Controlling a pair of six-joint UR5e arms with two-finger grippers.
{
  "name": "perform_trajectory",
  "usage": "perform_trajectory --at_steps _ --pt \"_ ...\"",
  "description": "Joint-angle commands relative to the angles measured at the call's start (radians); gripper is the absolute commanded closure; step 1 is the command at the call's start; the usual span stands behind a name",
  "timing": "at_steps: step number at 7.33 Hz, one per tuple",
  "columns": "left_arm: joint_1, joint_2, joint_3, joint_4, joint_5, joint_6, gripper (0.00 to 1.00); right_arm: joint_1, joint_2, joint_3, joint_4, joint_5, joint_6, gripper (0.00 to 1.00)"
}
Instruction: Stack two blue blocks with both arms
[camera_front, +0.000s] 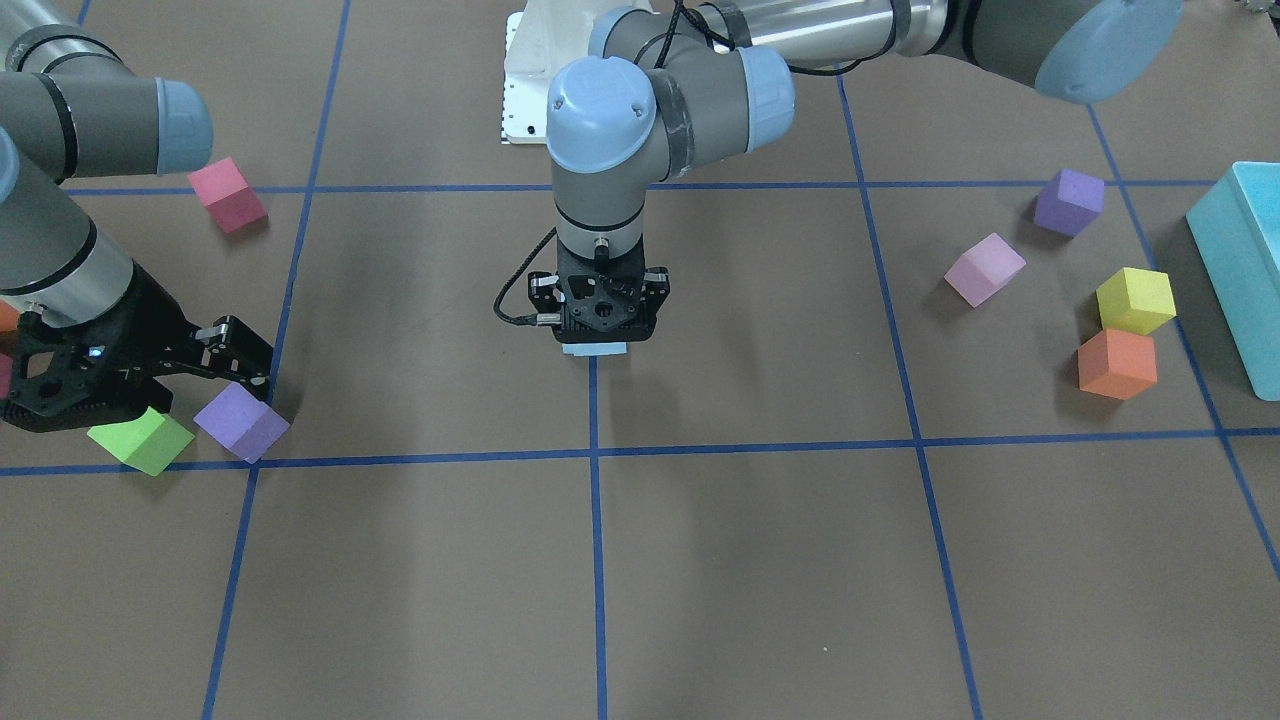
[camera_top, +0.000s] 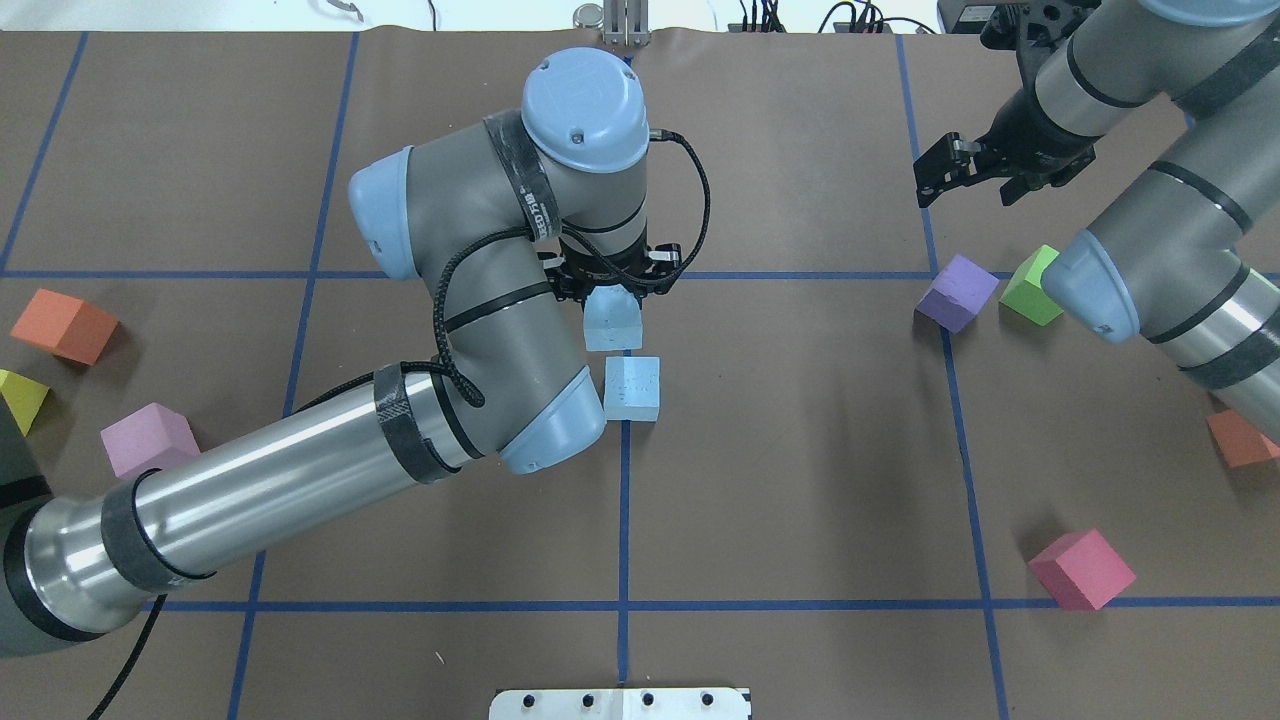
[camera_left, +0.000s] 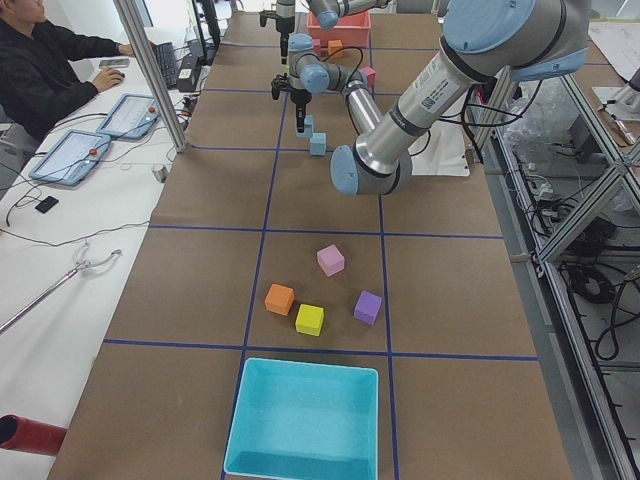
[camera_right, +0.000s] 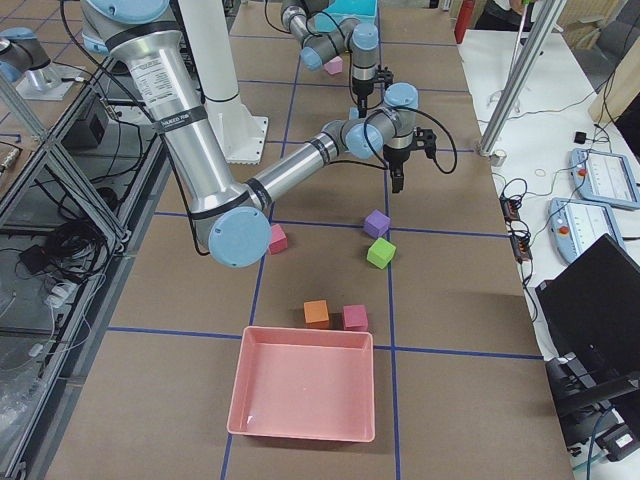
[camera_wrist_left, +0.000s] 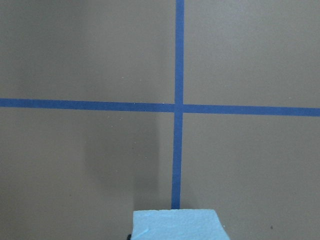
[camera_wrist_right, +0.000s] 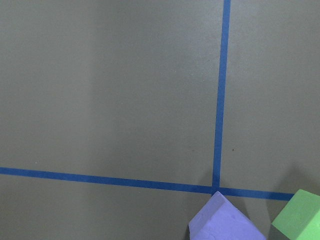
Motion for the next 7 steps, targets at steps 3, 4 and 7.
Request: perform_trajectory --at_steps 3,4,7 --pt "0.024 0.016 -0.009 -0.006 0.002 -0.013 0.42 0.0 -0.001 -0.001 0.0 0.0 0.0 0.0" --pt "0.03 0.019 -0.009 -0.005 0.0 -0.021 0.41 0.0 -0.004 0.001 0.0 0.0 -0.001 0.0" --pt "0.037 0.026 -0.02 -0.008 -0.001 -0.031 0.39 0.0 -0.005 0.001 0.0 0.0 -0.001 0.0"
